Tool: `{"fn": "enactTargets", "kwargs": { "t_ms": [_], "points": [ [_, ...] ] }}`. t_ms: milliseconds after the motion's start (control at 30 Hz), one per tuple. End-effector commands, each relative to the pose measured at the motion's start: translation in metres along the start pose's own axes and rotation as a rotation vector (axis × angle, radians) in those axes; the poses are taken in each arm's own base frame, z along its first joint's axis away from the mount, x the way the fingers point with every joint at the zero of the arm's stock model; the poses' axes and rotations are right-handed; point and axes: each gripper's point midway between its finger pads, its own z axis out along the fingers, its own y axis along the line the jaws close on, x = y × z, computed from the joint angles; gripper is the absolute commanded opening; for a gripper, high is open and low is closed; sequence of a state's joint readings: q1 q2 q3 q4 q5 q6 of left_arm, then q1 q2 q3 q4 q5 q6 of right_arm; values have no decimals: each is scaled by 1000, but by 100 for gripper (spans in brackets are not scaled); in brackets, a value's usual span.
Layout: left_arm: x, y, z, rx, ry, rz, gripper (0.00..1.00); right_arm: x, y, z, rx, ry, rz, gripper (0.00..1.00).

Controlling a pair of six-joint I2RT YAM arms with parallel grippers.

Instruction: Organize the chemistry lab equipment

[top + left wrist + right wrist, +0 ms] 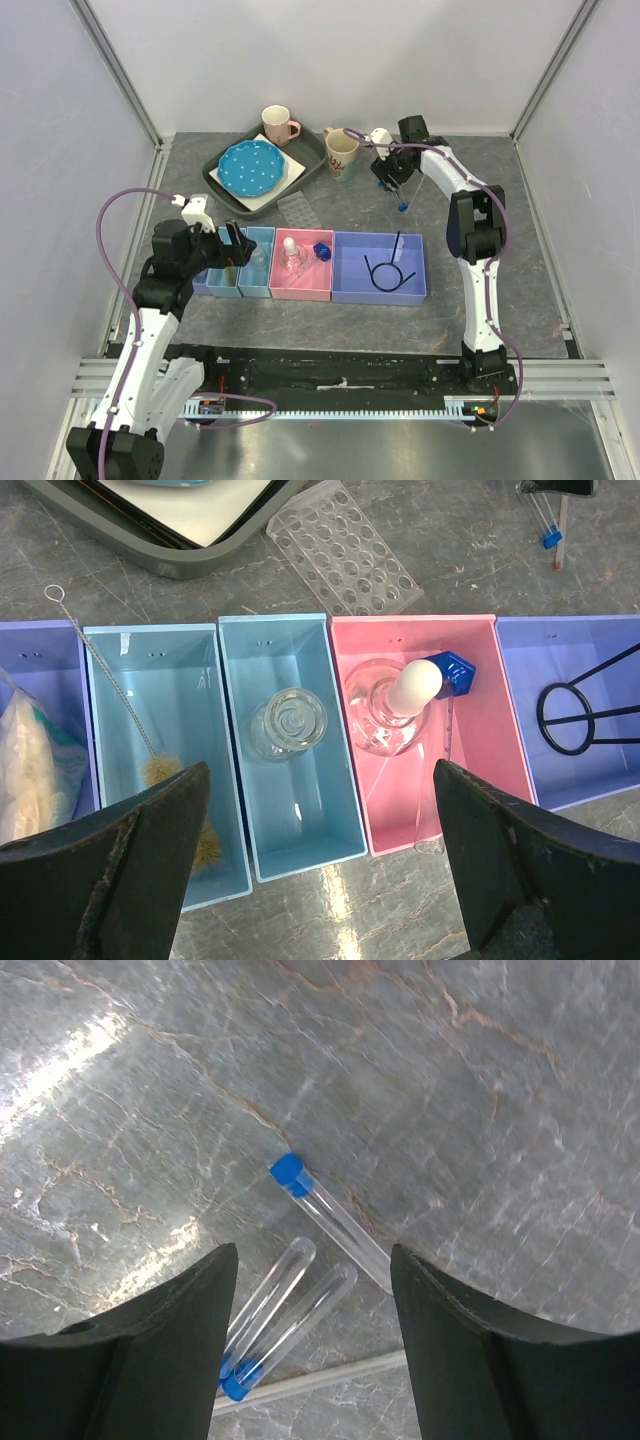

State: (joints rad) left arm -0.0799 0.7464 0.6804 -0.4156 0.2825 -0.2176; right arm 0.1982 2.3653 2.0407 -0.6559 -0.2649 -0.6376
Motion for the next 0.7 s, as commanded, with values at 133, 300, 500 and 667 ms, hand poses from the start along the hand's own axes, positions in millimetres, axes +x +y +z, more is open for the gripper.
{"fn": "enactTargets", "kwargs": {
  "t_ms": [133,300,500,667],
  "points": [
    [-8,-2,2,23,-29,53,99,-28,-8,6,33,-21,-199,70],
    [-8,-2,2,24,-28,53,99,-34,-7,0,35,-43,-155,69],
    [-10,-3,0,26,-36,55,99,-44,-5,-30,49,-98,0,69],
    [-11,-4,-1,26,-45,57,99,-44,-22,-72,65,-220,264,65]
  ]
}}
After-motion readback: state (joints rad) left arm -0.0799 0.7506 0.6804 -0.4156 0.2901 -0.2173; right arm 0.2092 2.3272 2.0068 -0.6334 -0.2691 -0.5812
